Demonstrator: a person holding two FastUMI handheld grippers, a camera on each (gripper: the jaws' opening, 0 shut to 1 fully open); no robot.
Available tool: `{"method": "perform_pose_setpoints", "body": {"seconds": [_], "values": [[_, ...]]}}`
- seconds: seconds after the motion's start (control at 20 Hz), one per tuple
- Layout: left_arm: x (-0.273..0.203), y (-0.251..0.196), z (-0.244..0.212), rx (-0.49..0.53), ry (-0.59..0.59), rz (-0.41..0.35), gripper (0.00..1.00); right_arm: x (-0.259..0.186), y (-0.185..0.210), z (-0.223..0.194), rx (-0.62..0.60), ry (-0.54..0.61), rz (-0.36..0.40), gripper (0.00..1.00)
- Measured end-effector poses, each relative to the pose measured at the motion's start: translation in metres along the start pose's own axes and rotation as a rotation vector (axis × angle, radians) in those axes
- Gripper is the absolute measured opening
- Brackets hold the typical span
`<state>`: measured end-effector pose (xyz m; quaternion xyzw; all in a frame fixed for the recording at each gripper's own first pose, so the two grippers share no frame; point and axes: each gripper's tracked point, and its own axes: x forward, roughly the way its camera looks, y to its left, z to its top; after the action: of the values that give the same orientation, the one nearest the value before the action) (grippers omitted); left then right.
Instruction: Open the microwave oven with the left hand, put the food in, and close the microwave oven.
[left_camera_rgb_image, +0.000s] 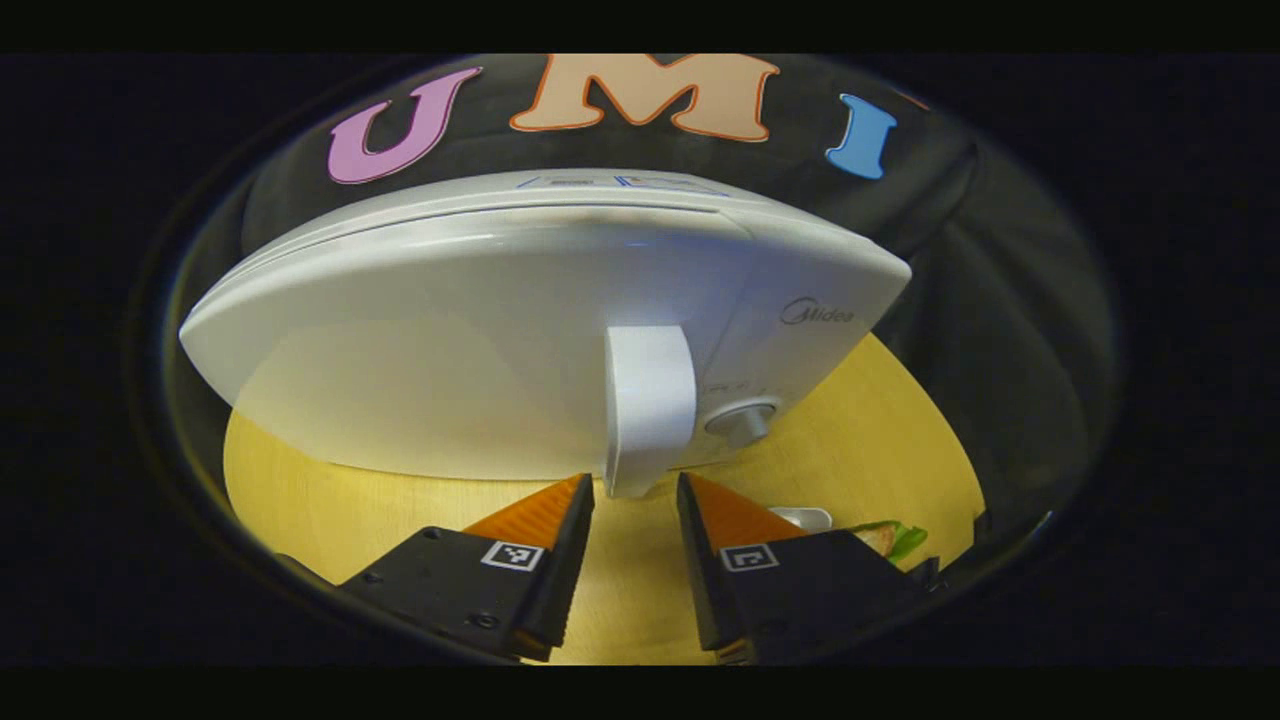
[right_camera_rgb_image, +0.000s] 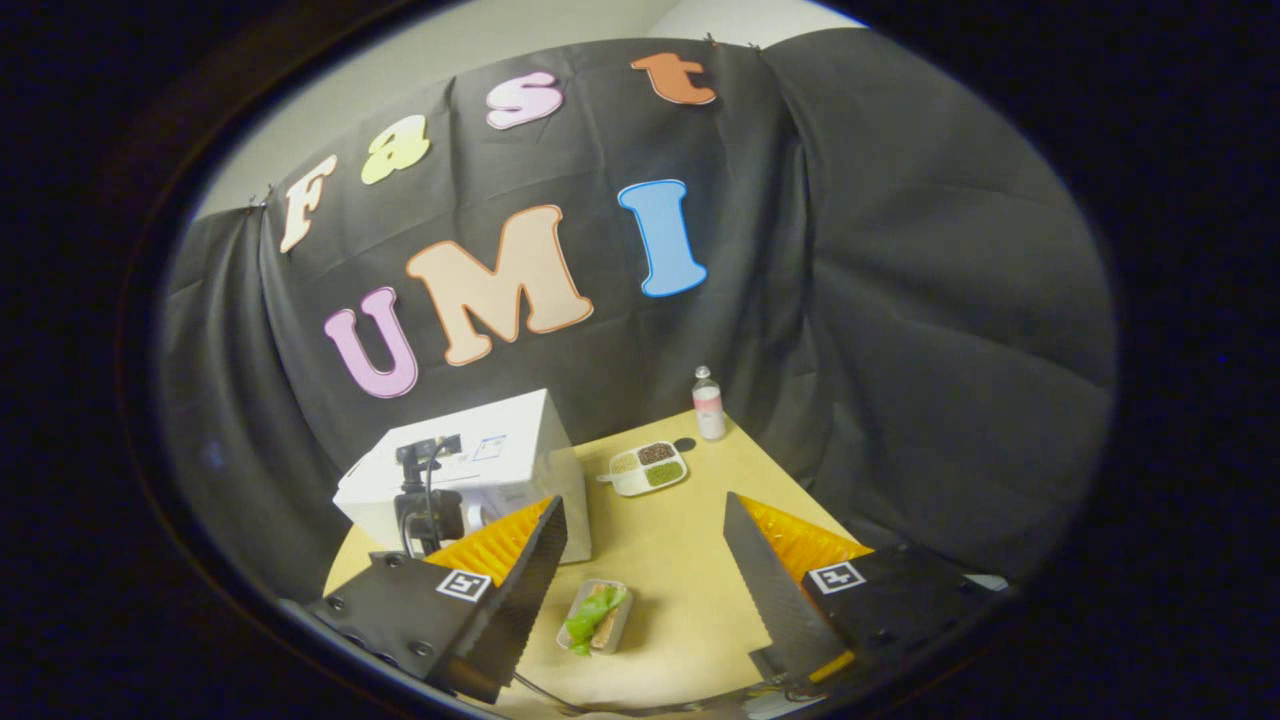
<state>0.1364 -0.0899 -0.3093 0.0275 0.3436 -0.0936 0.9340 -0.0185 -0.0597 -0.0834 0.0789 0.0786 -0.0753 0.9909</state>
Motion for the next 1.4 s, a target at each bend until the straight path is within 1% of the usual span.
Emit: {"method": "perform_pose_setpoints", "body": {"seconds": [0.15,0.25,0.4,0.5,0.6,0.7,0.8,0.85,0.9,0.95,1.0,1.05,1.1,1.35,1.4], "values": [[0.01,0.002,0.004,0.019,0.0,0.016,0.49,0.003,0.001,-0.005,-0.002,0.011,0.001,0.92],[0.014,0.003,0.002,0.031,0.02,0.024,0.47,0.004,0.002,-0.006,0.005,0.015,0.001,0.92],[0.018,0.005,0.003,0.042,0.035,0.036,0.28,0.004,0.003,-0.008,0.004,0.019,0.003,0.92],[0.019,0.005,0.004,0.04,0.04,0.036,0.27,0.005,0.002,-0.01,-0.003,0.026,0.002,0.91],[0.019,0.005,0.003,0.049,0.045,0.04,0.28,0.005,0.001,-0.014,-0.006,0.04,0.002,0.91],[0.02,0.004,0.003,0.051,0.046,0.037,0.22,0.003,-0.002,-0.015,-0.006,0.048,-0.005,0.91],[0.019,0.004,0.002,0.056,0.048,0.026,0.22,0.002,-0.003,-0.017,-0.006,0.052,-0.006,0.92],[0.019,0.004,0.002,0.054,0.046,0.025,0.17,0.002,-0.004,-0.019,-0.005,0.056,-0.005,0.92],[0.019,0.004,0.002,0.047,0.04,0.027,0.19,0.001,-0.004,-0.02,-0.004,0.059,-0.004,0.92],[0.019,0.004,0.003,0.04,0.034,0.03,0.17,0.0,-0.005,-0.022,-0.005,0.062,-0.005,0.92],[0.018,0.004,0.003,0.038,0.027,0.031,0.16,-0.001,-0.006,-0.023,-0.007,0.064,-0.007,0.92],[0.018,0.004,0.002,0.037,0.019,0.032,0.18,-0.002,-0.007,-0.024,-0.008,0.066,-0.008,0.92],[0.017,0.004,0.001,0.03,0.007,0.033,0.16,-0.004,-0.008,-0.025,-0.008,0.068,-0.007,0.99],[0.017,0.006,0.006,-0.048,-0.108,0.065,0.1,-0.008,-0.017,-0.031,-0.013,0.091,0.003,0.99],[0.016,0.006,0.006,-0.057,-0.127,0.076,0.08,-0.009,-0.02,-0.031,-0.02,0.094,0.004,0.92]]}}
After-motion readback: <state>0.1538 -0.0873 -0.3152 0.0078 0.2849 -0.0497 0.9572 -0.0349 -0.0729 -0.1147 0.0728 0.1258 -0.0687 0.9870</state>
